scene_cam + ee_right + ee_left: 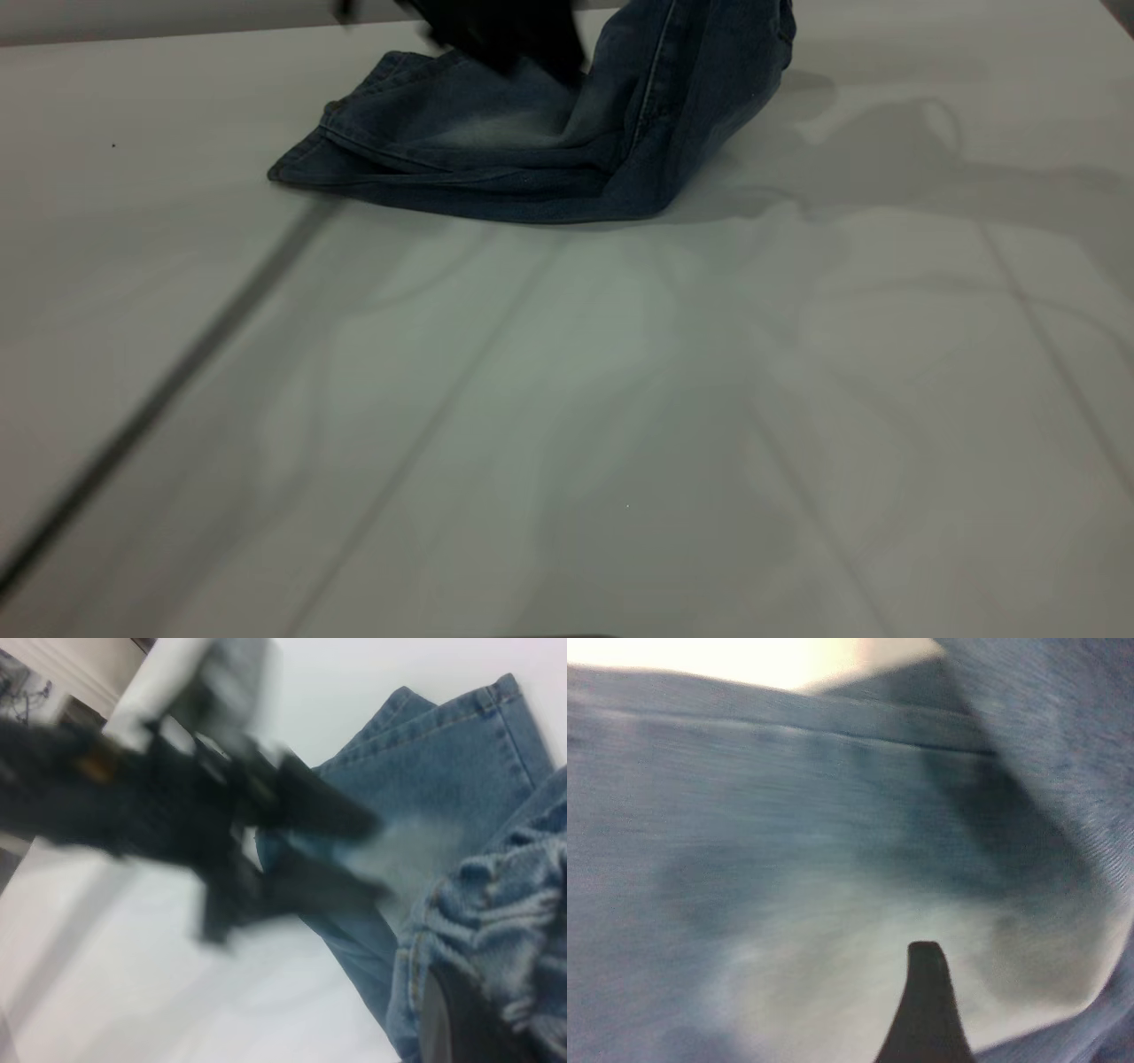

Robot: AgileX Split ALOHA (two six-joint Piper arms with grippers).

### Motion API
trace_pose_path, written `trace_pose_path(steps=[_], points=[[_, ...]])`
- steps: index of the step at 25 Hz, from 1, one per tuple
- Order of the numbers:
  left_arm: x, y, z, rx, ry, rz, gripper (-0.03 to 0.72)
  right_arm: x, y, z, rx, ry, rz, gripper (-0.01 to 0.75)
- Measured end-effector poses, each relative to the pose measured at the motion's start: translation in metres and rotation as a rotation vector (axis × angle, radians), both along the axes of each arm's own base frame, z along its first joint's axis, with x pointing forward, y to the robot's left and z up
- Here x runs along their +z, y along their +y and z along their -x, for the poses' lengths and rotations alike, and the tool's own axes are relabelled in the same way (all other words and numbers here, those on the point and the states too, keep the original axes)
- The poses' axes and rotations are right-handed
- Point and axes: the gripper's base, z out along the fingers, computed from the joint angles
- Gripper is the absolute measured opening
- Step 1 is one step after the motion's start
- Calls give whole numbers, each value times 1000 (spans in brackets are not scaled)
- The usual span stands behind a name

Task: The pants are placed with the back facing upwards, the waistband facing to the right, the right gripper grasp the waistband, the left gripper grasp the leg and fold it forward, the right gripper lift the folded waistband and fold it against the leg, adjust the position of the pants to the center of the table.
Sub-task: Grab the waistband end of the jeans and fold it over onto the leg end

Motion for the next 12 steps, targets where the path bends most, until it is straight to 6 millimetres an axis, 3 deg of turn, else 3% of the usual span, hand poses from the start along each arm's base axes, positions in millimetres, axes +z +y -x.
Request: trace_pose_path(steps=[2, 4, 8, 12], points=[[16, 27, -6, 27, -3, -28, 514, 5, 3, -2, 17, -3, 3, 68], [16, 49, -9, 65, 36, -51, 514, 10, 10, -4, 38, -14, 9, 68], [-2, 80, -15, 126, 97, -100, 514, 22, 31, -6, 87, -52, 18, 68], [-30, 88, -16, 121, 141, -154, 514, 29, 52, -7, 110, -75, 29, 68]])
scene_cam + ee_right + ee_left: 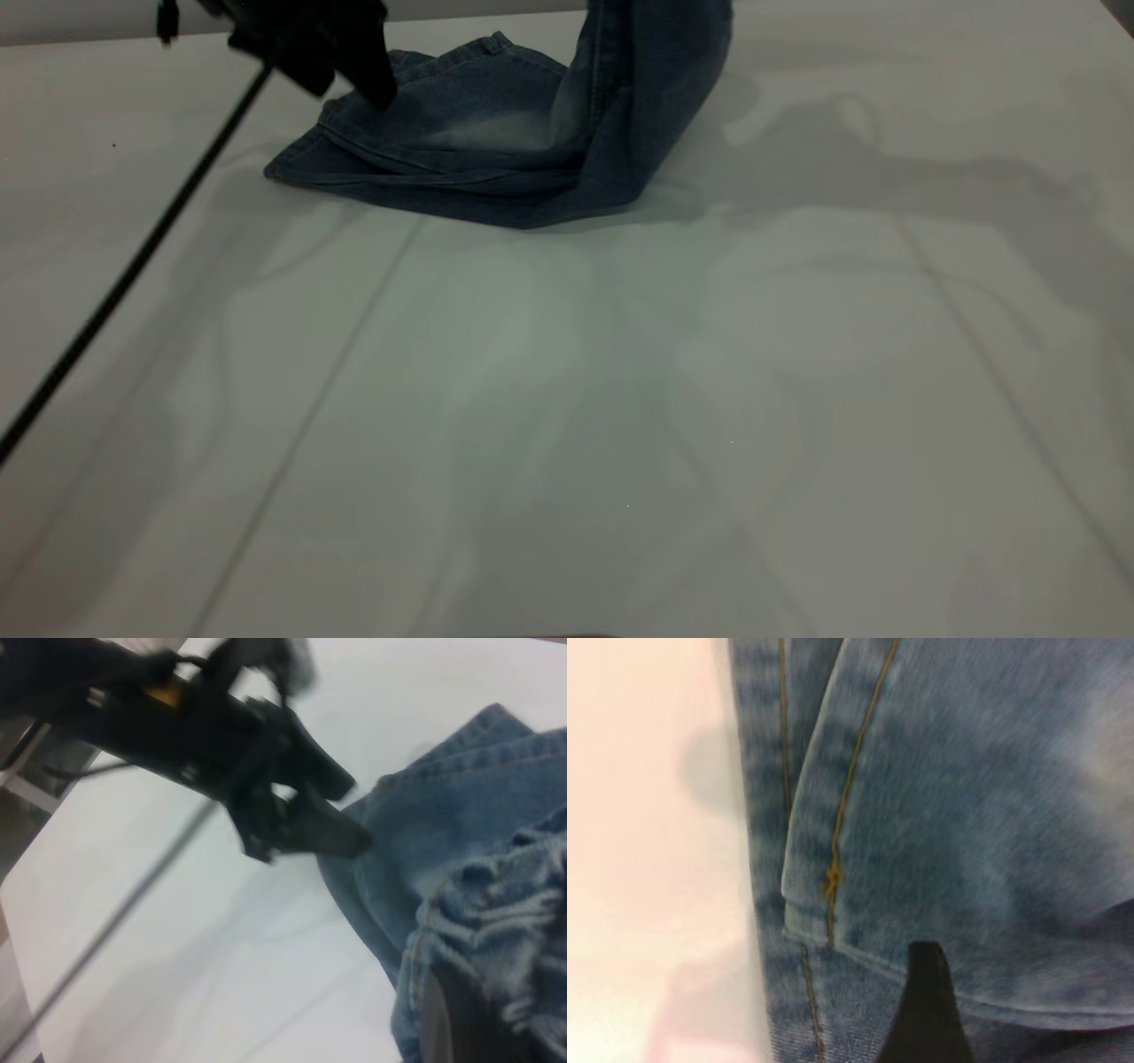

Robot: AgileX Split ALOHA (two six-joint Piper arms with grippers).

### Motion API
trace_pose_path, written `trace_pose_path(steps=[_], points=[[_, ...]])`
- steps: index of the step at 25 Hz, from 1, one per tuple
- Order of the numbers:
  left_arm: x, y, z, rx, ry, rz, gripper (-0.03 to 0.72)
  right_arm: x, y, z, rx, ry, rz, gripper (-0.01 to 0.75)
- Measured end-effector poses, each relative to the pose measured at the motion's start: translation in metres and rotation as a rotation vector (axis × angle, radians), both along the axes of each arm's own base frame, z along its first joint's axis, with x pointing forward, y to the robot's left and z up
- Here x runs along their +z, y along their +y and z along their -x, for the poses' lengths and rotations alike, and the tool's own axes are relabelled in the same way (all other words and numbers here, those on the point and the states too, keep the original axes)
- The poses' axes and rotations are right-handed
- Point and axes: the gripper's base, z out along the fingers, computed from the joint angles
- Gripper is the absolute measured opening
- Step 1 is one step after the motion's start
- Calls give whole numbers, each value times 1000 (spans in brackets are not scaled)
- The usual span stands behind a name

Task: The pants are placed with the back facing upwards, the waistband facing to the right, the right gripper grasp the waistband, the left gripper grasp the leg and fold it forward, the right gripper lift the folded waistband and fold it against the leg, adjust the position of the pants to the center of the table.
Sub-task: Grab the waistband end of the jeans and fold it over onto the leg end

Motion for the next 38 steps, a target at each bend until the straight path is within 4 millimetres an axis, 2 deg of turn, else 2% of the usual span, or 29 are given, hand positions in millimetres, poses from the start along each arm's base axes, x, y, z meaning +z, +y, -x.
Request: trace_pose_path(steps=[5, 9, 12, 18, 22, 25, 27, 30, 33, 38], points=[[-33, -1, 0, -7, 40, -25, 514, 10, 21, -1, 22, -26, 2, 68], [-41, -9, 1, -15, 42, -26, 514, 17, 36, -1, 40, -58, 8, 68], [-42, -24, 5, -38, 39, -25, 514, 18, 41, -1, 33, -70, 19, 68], [-42, -76, 20, -121, 40, 3, 514, 17, 38, -4, -8, -80, 39, 68], [-39, -89, 23, -149, 67, 10, 514, 16, 38, -5, -15, -83, 52, 68], [-24, -83, 17, -151, 114, -2, 514, 15, 37, -7, -32, -88, 59, 68], [-5, -75, 11, -155, 121, -36, 514, 14, 37, -8, -42, -89, 64, 68], [36, -57, -1, -135, 96, -129, 514, 10, 41, -9, -51, -89, 73, 68], [71, -37, -10, -67, 73, -220, 514, -5, 54, -9, -46, -71, 91, 68], [108, -21, -19, 28, -5, -279, 514, -35, 86, -3, -10, -48, 127, 68]])
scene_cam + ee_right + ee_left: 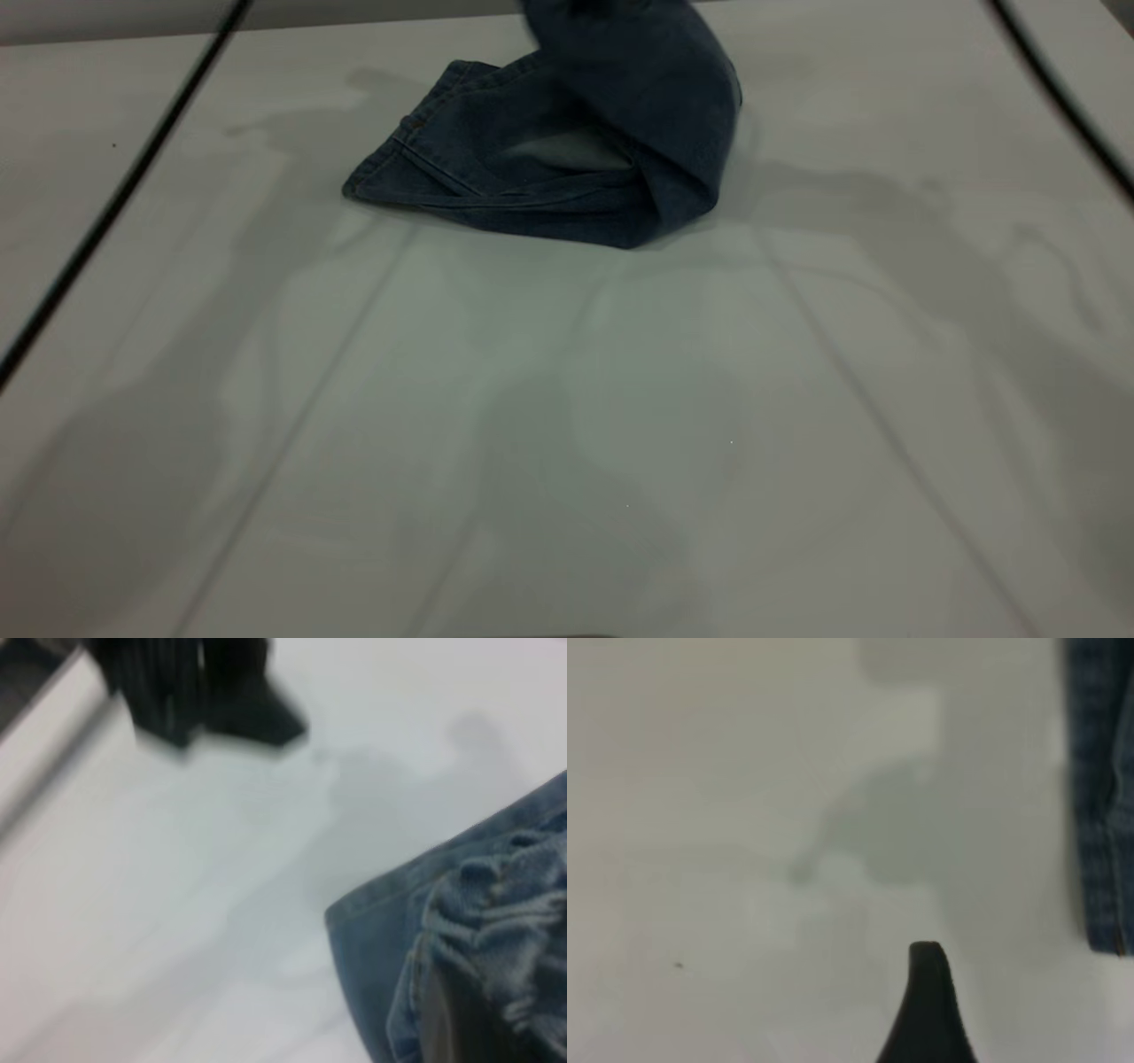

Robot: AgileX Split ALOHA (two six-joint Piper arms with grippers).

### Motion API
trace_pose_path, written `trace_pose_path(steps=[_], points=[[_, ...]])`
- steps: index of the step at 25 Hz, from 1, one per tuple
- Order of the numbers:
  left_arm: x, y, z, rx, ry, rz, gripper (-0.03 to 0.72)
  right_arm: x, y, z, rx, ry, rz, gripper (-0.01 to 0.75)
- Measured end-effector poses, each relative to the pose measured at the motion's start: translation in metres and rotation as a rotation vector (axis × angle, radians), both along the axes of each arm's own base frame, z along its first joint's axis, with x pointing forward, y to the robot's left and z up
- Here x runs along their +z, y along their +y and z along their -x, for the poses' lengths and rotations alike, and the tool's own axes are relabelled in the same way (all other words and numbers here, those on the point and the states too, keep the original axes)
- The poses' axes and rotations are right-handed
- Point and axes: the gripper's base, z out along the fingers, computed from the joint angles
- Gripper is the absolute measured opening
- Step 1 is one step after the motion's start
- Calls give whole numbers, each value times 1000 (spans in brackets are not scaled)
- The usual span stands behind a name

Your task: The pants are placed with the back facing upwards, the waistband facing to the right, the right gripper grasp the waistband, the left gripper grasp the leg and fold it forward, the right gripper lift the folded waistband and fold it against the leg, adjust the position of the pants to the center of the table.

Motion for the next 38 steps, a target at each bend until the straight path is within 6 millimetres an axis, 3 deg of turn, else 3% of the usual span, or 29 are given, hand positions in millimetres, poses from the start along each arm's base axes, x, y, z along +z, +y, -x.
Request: trace_pose_path(steps=[5, 8, 10, 15, 19, 25, 28, 32, 38], points=[[12, -1, -2, 5, -39, 17, 514, -25, 31, 6, 2, -8, -5, 77], [12, -3, -2, 7, -33, 38, 514, -36, 42, 5, -45, -14, -43, 130], [11, -4, -1, 6, -28, 57, 514, -41, 44, 2, -90, -11, -80, 211], [11, -9, 0, 4, -15, 104, 514, -48, 41, -5, -170, -12, -69, 510], [11, -14, 1, -5, -3, 149, 514, -48, 29, -12, -226, 19, -63, 642], [10, -35, 7, -133, 14, 179, 514, -24, -29, -27, -266, 50, 0, 616], [-9, -59, 11, -314, 42, 126, 514, -10, -58, -26, -246, 102, 33, 595], [-55, -88, 17, -607, 107, 26, 514, -3, -89, -24, -248, 160, 105, 589], [-123, -109, 25, -939, 197, -73, 514, -2, -112, -23, -249, 217, 117, 587]])
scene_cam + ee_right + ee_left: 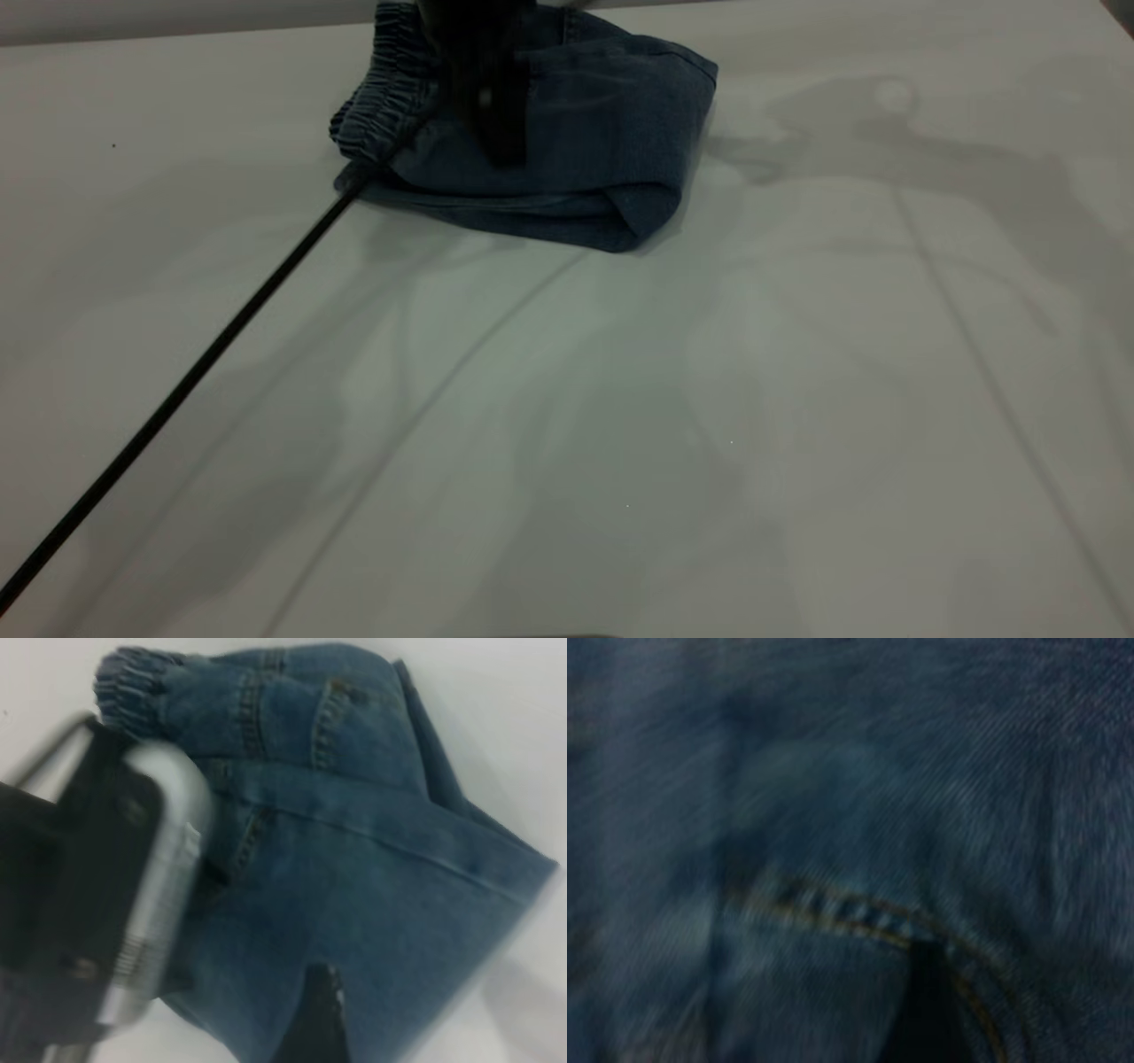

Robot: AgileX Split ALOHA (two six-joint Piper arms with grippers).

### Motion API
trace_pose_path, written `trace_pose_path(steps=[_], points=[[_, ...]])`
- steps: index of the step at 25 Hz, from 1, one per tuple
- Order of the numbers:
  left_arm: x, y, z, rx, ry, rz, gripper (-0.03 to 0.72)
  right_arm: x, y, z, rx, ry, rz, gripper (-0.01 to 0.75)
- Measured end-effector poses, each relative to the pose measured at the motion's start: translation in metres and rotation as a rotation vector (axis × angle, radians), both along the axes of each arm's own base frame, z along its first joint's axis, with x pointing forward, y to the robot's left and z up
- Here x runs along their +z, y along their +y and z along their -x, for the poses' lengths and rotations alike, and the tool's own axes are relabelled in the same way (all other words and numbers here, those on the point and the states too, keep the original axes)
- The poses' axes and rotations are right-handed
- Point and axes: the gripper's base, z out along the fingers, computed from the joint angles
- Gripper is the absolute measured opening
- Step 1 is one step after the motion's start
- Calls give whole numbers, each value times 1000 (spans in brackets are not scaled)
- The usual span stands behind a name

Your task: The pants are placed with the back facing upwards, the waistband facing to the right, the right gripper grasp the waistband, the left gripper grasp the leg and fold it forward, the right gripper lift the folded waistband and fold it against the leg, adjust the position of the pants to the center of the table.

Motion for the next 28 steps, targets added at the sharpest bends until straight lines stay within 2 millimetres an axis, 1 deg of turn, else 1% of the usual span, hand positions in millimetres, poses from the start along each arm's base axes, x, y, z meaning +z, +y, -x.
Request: trace_pose_path(steps=[3, 5, 7, 10, 13, 15, 18, 20, 22, 26, 28], points=[[-21, -1, 0, 9, 14, -5, 514, 0, -1, 0, 6, 3, 6, 587], [-22, -4, 0, 79, 22, 4, 514, -1, -2, 0, 5, 4, 6, 587], [-22, -9, 2, 188, 31, 14, 514, 0, -5, -1, 3, 1, 9, 587], [-22, -21, 6, 447, 60, 58, 514, 2, -10, -2, -7, -5, 12, 587], [-20, -31, 10, 614, 86, 86, 514, 4, -14, -2, -15, -9, 12, 587], [-18, -34, 12, 633, 97, 87, 514, 6, -15, -2, -17, -13, 10, 587], [-13, -34, 11, 613, 100, 75, 514, 13, -15, -1, -14, -26, 12, 587], [-3, -35, 5, 595, 49, 86, 514, 20, -15, 0, -9, -38, 13, 587], [14, -35, -2, 584, -31, 102, 514, 33, -15, 3, -4, -61, 11, 587], [59, -33, -11, 609, -163, 155, 514, 76, -16, 14, 17, -134, -1, 586], [84, -31, -11, 649, -209, 191, 514, 104, -15, 24, 26, -177, -12, 586]])
